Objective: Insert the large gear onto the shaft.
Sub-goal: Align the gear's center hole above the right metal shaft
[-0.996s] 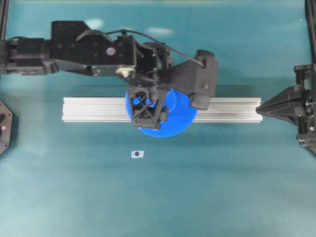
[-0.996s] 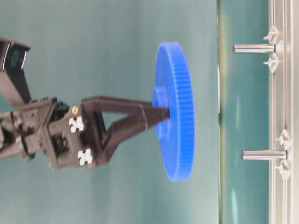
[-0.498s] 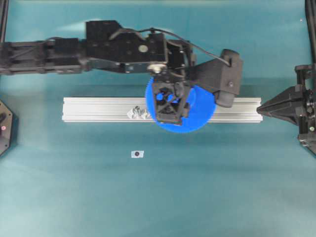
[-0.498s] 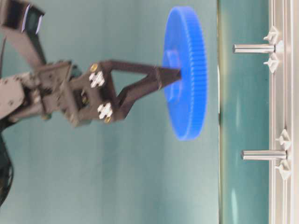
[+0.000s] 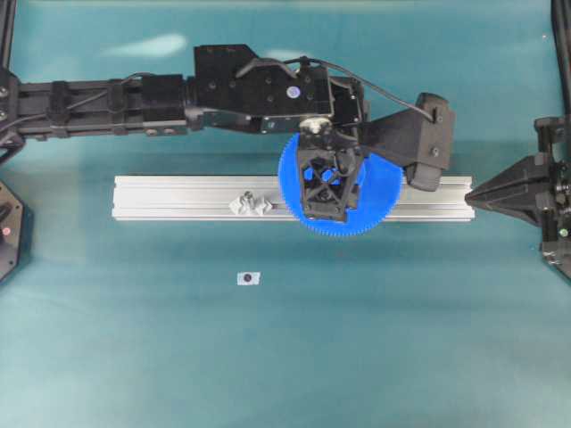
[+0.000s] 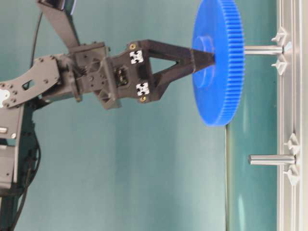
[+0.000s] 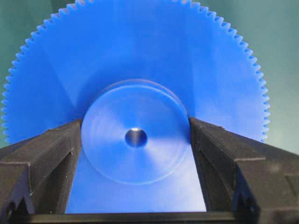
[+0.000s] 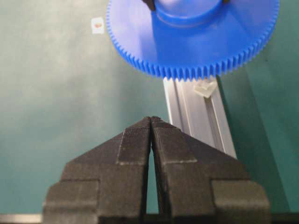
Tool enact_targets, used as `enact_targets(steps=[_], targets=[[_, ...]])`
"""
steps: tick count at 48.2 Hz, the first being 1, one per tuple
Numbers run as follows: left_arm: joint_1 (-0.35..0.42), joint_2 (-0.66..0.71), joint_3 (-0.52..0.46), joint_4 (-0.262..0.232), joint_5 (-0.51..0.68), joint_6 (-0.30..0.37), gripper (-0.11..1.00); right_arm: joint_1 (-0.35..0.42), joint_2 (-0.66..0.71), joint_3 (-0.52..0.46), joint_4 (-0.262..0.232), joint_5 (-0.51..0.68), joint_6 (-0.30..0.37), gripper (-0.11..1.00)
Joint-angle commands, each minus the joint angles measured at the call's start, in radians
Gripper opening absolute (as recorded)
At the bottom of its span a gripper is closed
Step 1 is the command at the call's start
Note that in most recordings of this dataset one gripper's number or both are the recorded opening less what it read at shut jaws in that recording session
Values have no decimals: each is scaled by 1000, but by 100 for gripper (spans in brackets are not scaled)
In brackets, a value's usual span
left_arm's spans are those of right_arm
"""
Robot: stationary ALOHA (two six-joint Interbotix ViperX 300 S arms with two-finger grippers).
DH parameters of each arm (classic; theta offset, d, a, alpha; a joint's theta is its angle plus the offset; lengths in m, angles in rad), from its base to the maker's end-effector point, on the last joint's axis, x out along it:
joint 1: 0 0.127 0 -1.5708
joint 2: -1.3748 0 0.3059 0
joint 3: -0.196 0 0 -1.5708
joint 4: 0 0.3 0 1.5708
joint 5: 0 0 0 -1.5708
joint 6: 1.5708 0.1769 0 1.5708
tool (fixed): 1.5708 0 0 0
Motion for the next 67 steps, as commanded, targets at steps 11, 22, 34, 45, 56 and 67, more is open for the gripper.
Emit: enact_targets(steps=[11, 22, 34, 45, 56, 67], targets=[[17, 3, -54, 2, -5, 21, 76, -3, -11, -2, 2, -5, 12, 9], [17, 31, -57, 2, -12, 21, 76, -3, -11, 3, 2, -5, 12, 9], [18, 38, -57, 2, -44, 23, 76, -6, -11, 8, 2, -5, 12, 9], [20, 49, -57, 2, -49, 21, 76, -8, -11, 8, 2, -5, 12, 9], [26, 52, -57, 2, -75, 21, 76, -8, -11, 8, 2, -5, 12, 9], [29, 57, -61, 2, -77, 21, 76, -15, -11, 6, 2, -5, 12, 9]])
